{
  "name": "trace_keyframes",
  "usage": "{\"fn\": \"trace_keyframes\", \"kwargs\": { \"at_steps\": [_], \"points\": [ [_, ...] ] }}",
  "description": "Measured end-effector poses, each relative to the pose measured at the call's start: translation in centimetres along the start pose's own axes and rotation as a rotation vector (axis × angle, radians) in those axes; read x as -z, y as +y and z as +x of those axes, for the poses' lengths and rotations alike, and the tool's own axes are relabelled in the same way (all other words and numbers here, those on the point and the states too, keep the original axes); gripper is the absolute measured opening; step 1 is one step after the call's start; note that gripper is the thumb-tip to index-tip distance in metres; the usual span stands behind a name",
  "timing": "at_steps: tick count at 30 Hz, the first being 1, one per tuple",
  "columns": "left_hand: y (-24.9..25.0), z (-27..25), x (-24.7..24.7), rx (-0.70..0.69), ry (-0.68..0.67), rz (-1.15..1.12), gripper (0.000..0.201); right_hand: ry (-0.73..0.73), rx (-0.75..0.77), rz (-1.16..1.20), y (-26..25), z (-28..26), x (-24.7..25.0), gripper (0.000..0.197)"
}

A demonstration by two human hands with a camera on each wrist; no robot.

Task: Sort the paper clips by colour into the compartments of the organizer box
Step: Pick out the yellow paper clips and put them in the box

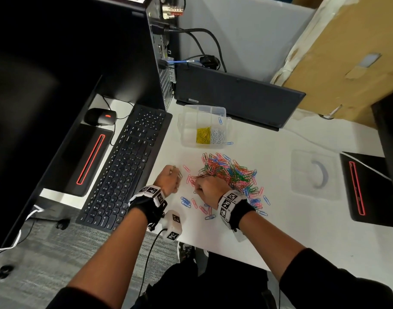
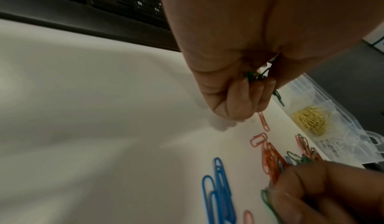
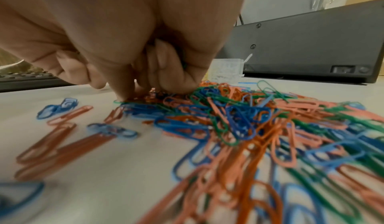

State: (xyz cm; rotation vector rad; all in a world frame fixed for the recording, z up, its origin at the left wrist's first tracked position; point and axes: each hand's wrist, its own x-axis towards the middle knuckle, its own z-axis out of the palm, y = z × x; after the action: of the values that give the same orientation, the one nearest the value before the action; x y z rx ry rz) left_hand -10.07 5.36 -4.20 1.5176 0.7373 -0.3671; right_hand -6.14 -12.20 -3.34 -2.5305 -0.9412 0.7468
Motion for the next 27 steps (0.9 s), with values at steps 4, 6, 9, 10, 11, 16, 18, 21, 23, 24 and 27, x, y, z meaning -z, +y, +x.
{"fn": "trace_keyframes", "kwargs": {
  "at_steps": [4,6,9,10,11,16,18,21,23,24,27],
  "points": [
    [0.4,-0.1,-0.2,0.014,0.000,-0.007,0.026,0.076,-0.156,0.466,0.8,-0.8,1.2,0.012],
    [1.0,-0.1,-0.1,0.026,-0.012,0.011,0.025,0.044,-0.341,0.904,1.8,-1.7,2.2,0.014],
    [3.6,0.6,0.1,-0.056,-0.003,0.177,0.019,0.022,-0.496,1.554,3.4,-3.2,4.0,0.011],
    [4.9,1.0,0.2,-0.114,0.024,0.287,0.016,0.046,-0.512,1.654,4.0,-3.5,4.5,0.011],
    [6.3,1.5,0.4,-0.173,0.060,0.394,0.014,0.070,-0.525,1.719,4.6,-3.6,5.0,0.011],
    [11.4,4.6,0.1,-0.327,0.192,0.777,0.011,0.066,-0.506,1.891,6.1,-3.5,6.8,0.007],
    [12.1,5.7,-0.6,-0.330,0.193,0.885,0.011,0.066,-0.466,1.929,6.4,-3.6,7.2,0.019],
    [13.1,6.7,-1.9,-0.344,0.206,1.023,0.014,0.081,-0.453,1.912,6.7,-3.4,7.3,0.022],
    [13.6,7.2,-2.5,-0.351,0.220,1.093,0.018,0.096,-0.493,1.835,6.8,-3.1,7.1,0.015],
    [13.7,7.3,-2.7,-0.352,0.229,1.119,0.018,0.101,-0.517,1.763,6.9,-2.9,7.0,0.013],
    [13.9,7.7,-3.1,-0.355,0.257,1.141,0.021,0.146,-0.580,1.415,7.5,-1.7,6.7,0.016]
  ]
}}
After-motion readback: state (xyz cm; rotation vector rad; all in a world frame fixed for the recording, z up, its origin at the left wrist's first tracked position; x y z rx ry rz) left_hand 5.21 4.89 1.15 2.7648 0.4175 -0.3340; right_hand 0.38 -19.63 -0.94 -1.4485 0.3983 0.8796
